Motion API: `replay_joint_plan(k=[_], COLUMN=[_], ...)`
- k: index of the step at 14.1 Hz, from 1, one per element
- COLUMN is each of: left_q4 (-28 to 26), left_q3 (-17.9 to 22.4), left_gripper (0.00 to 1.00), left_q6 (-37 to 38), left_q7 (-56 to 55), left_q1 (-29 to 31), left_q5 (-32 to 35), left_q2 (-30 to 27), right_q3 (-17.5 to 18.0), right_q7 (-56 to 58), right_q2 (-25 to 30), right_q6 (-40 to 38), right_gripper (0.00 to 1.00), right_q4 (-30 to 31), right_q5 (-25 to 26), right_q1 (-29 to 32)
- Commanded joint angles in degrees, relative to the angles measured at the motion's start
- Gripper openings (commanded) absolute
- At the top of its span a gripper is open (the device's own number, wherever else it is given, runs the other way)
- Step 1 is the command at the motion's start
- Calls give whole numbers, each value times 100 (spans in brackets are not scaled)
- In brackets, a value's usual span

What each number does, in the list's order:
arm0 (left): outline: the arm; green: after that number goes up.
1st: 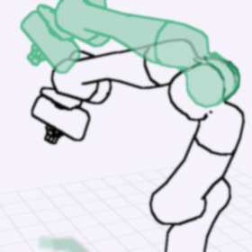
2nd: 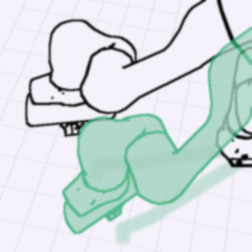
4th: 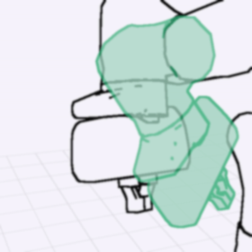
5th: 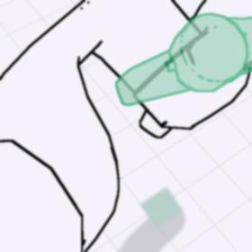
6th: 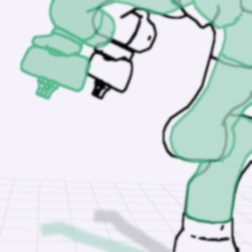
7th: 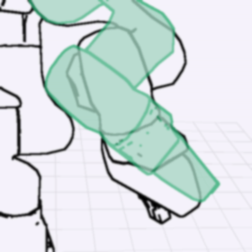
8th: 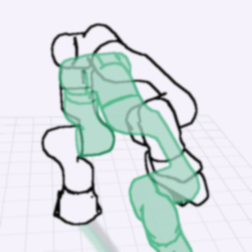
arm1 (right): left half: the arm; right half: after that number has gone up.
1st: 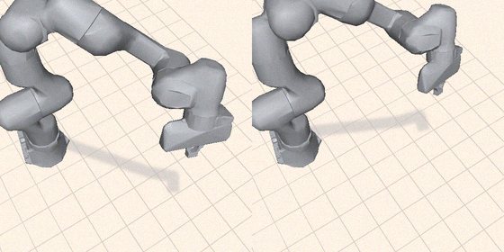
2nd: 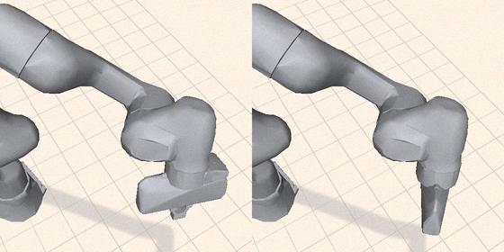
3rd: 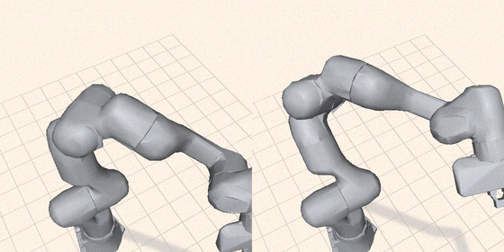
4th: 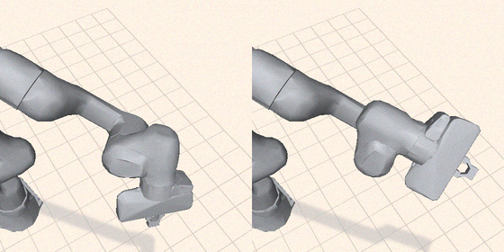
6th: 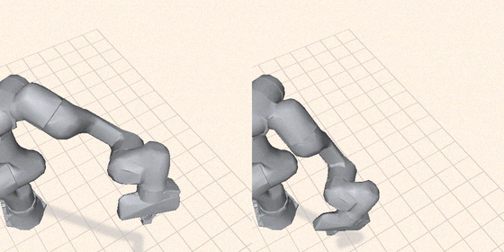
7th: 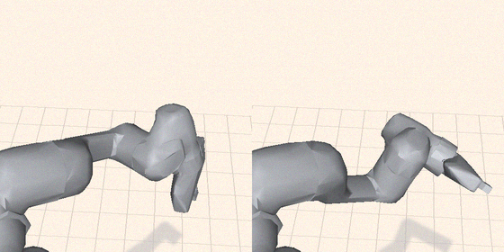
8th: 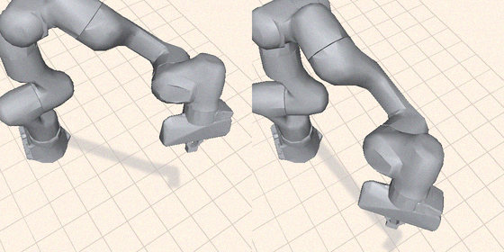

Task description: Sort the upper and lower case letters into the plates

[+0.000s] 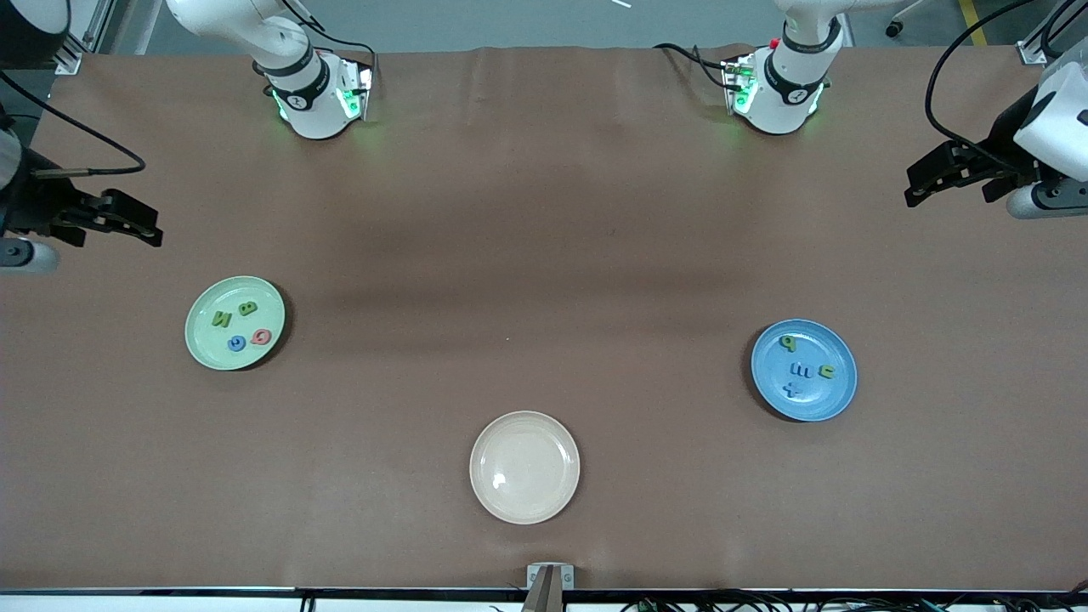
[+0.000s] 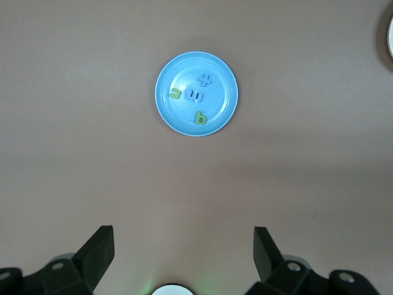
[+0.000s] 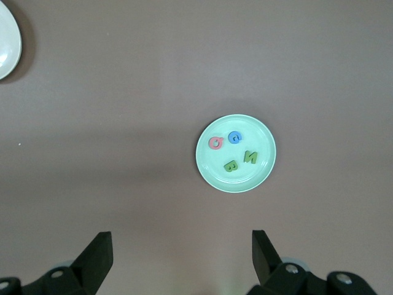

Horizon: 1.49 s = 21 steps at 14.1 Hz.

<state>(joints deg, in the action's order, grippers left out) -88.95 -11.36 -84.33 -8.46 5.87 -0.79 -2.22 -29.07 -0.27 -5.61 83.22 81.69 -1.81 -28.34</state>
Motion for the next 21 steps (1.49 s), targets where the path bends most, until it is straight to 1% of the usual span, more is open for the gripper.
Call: replay_joint_plan(k=[1,2,4,5,7,8,10,17,18,21], left_q4=[-96,-96,-88,-87,-70,-61,-70,-8,0,36], left_q3=[-6,-24,-68,-76,-77,-77,-77,-59,-59,-33], left_gripper=[100,100,100,100,100,100,100,100,100,100], left_q6=[-30,-22,-4,-4,-4,-4,5,14,5,-21], left_q7=[38,20,11,11,11,11,81,257,257,257], left_q1=[-15,-7,2,2,2,2,2,37,37,37], left_q5=[-44,-44,-44,-53,-53,-61,-62,26,35,44], left_q2=[-139,-147,-148,-148,-148,-148,-165,-148,-139,-112], right_q3=[399,950,2268,2666,3037,3152,3162,3153,3171,3179], right_q7=[-87,-87,-87,-87,-87,-78,-87,-87,-96,-78], right_q2=[95,95,95,95,95,95,95,86,86,104], right_q6=[-52,-34,1,27,89,124,177,274,274,300], right_gripper=[100,100,100,100,100,100,100,100,100,100], right_q4=[-39,-39,-39,-39,-39,-39,-39,-39,-39,-135], right_q5=[67,58,111,120,94,128,260,234,156,216], right_q1=[459,1018,2240,2594,3069,3185,3169,3168,3168,3072])
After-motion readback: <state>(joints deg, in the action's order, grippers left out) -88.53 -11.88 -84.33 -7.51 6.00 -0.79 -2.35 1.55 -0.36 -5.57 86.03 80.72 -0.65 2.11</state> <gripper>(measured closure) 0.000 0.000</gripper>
